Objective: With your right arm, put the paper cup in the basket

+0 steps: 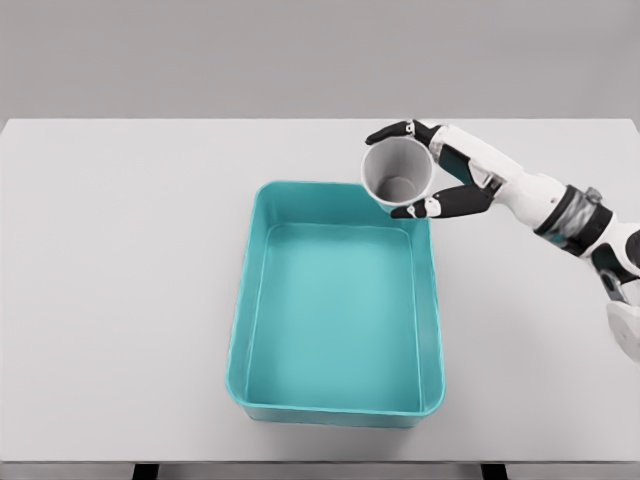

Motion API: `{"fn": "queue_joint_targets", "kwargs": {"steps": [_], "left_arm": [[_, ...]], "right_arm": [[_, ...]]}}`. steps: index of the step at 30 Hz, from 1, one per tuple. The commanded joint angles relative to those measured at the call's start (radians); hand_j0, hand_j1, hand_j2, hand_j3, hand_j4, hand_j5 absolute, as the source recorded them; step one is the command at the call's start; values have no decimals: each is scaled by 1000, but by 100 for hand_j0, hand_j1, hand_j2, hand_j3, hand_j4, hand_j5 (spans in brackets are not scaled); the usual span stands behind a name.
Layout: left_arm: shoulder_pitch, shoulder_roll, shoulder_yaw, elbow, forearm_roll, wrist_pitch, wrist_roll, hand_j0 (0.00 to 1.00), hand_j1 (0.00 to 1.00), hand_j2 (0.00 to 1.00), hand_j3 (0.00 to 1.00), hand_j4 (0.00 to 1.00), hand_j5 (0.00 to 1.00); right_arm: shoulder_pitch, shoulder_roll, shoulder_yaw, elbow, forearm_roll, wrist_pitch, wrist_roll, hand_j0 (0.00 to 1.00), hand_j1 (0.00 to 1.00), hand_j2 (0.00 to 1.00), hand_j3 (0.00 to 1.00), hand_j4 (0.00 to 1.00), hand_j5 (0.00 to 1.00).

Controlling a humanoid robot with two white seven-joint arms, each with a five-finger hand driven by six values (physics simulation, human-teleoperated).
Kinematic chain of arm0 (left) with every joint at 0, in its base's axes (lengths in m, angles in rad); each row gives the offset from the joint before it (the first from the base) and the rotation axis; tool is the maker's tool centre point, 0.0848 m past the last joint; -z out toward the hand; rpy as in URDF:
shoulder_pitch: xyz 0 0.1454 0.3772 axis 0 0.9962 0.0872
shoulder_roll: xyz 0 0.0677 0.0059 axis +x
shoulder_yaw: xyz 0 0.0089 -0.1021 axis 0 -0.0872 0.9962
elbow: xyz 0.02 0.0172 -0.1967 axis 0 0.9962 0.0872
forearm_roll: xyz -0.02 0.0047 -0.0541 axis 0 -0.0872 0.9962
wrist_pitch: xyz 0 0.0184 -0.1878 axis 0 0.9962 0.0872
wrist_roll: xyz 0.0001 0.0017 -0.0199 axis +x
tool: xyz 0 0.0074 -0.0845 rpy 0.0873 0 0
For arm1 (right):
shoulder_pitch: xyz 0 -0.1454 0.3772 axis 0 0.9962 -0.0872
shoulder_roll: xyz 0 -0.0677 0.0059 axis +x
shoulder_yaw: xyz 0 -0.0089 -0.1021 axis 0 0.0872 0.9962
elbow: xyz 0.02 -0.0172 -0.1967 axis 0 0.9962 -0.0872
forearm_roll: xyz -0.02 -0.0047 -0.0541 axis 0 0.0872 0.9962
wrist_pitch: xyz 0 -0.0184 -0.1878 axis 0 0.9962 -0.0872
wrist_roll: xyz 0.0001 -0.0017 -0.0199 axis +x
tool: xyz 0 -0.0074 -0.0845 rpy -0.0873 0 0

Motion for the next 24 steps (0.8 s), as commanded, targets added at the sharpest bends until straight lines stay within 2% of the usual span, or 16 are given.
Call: {"fn": "queue_joint_targets", "kwargs": {"steps": [1,7,14,17,20,22,24], "left_arm": [[0,0,0,0,0,0,1,100,100,100,100,100,100],[0,0,0,0,0,0,1,100,100,100,100,100,100],[0,0,0,0,0,0,1,100,100,100,100,100,100],[0,0,0,0,0,0,1,100,100,100,100,100,100],[0,0,0,0,0,-1,1,100,100,100,100,100,100],[0,0,0,0,0,0,-1,100,100,100,100,100,100],[0,0,0,0,0,0,1,100,100,100,100,100,100]], "right_arm": [[-5,-5,39,-11,14,-2,0,74,74,74,74,74,74],[-18,-5,73,-21,68,-3,0,74,74,74,74,74,74],[-109,-16,183,-21,91,-5,0,74,74,74,74,74,74],[-123,-31,214,-31,102,-6,0,74,74,74,74,74,74],[-121,-85,231,-75,102,-5,0,74,74,74,74,74,74],[-123,-97,248,-75,103,-8,0,74,74,74,74,74,74],[-124,-98,249,-75,108,-14,0,78,78,78,78,78,78]]}}
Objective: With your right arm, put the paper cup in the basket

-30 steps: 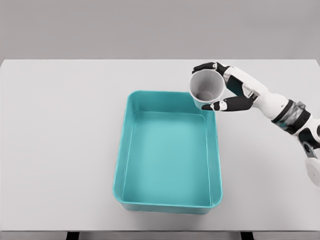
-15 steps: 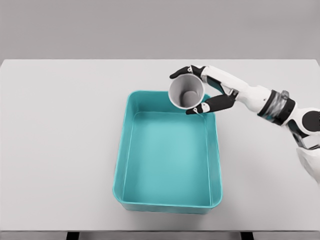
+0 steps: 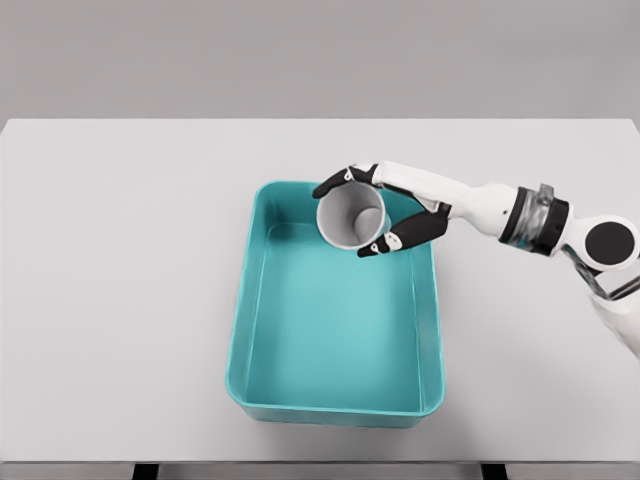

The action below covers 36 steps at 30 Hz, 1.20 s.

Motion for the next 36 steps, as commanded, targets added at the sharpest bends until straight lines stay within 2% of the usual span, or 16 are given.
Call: {"fn": "queue_joint_targets", "kwargs": {"steps": [1,2,5,22,26,28,31,33,36], "left_arm": [[0,0,0,0,0,-1,-1,100,100,100,100,100,100],[0,0,0,0,0,1,1,100,100,100,100,100,100],[0,0,0,0,0,1,-1,100,100,100,100,100,100],[0,0,0,0,0,1,1,100,100,100,100,100,100],[0,0,0,0,0,1,-1,100,100,100,100,100,100],[0,0,0,0,0,-1,-1,100,100,100,100,100,100],[0,0,0,0,0,-1,-1,100,100,100,100,100,100],[0,0,0,0,0,-1,1,100,100,100,100,100,100],[0,0,0,0,0,1,1,100,100,100,100,100,100]], "right_arm": [[0,-12,9,-7,-2,-3,0,85,85,85,85,85,85],[-2,-12,9,-7,-2,-3,0,93,93,93,93,93,93],[-3,-12,9,-7,-2,-3,0,98,98,98,98,98,98],[-6,-3,9,-7,-2,-10,0,99,99,99,99,99,99],[8,-19,-4,-7,-7,-94,0,100,100,100,100,100,100],[9,-55,-9,-7,-16,-120,0,100,100,100,100,100,100],[48,-66,-89,-7,-19,-138,0,100,100,100,100,100,100],[109,-64,-171,-5,-19,-138,0,100,100,100,100,100,100],[138,-70,-198,-7,-19,-152,0,100,100,100,100,100,100]]}}
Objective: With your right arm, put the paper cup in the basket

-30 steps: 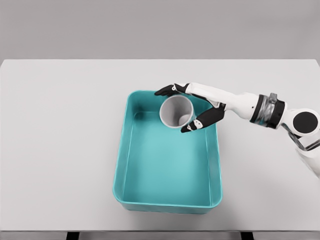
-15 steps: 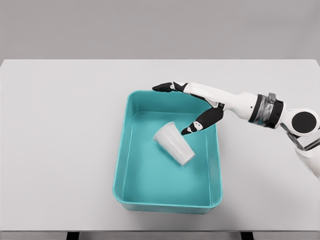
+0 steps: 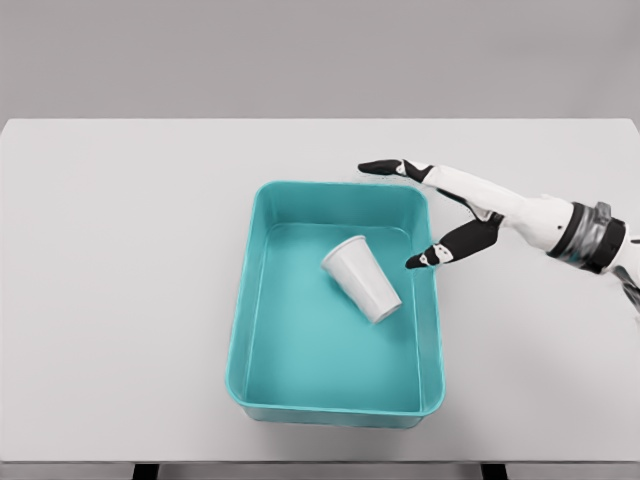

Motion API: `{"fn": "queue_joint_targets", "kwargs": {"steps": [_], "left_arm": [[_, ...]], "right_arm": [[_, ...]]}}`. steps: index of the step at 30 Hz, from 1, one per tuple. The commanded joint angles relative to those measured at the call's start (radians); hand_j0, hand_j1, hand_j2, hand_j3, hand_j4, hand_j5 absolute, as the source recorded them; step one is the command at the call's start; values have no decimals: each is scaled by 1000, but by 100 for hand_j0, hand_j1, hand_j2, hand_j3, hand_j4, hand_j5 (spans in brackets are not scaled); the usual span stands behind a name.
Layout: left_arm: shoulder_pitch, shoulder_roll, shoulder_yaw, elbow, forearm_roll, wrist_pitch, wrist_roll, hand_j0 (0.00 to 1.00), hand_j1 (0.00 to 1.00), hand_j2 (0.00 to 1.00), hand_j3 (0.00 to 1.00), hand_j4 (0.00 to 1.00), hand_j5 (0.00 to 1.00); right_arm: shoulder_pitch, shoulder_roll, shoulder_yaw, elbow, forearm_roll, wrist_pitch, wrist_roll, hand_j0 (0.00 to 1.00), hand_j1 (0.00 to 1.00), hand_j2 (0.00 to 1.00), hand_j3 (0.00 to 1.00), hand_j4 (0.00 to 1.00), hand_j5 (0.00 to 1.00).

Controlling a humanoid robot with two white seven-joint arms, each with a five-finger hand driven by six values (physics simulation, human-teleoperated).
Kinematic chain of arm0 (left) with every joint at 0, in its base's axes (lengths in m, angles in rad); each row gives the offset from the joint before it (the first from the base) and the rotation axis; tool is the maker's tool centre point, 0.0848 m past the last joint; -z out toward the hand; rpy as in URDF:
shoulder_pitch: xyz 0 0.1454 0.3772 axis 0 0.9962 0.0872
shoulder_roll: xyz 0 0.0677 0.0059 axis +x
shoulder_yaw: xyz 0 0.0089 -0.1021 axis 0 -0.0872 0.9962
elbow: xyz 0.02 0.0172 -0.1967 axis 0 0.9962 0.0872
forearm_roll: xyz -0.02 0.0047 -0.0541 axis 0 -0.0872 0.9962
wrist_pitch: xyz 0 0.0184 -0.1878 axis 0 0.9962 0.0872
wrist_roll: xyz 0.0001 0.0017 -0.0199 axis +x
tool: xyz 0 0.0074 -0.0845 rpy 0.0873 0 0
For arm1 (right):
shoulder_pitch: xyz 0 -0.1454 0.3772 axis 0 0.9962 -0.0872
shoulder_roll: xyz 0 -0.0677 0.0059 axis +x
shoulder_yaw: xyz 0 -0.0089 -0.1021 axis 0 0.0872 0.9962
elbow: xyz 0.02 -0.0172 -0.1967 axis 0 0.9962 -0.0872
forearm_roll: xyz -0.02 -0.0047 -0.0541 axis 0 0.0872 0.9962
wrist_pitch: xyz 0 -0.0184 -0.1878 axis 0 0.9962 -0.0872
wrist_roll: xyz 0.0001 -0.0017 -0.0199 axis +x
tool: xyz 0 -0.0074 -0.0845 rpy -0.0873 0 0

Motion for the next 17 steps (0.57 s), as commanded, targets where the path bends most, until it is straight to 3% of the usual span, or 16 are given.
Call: {"fn": "queue_joint_targets", "kwargs": {"steps": [1,10,17], "left_arm": [[0,0,0,0,0,1,-1,100,100,100,100,100,100],[0,0,0,0,0,1,-1,100,100,100,100,100,100],[0,0,0,0,-3,1,-1,100,100,100,100,100,100]], "right_arm": [[5,-8,-45,1,-7,-9,0,100,100,100,100,100,100],[167,1,-266,1,-7,-14,0,100,100,100,100,100,100],[170,6,-280,10,-7,-12,0,100,100,100,100,100,100]]}}
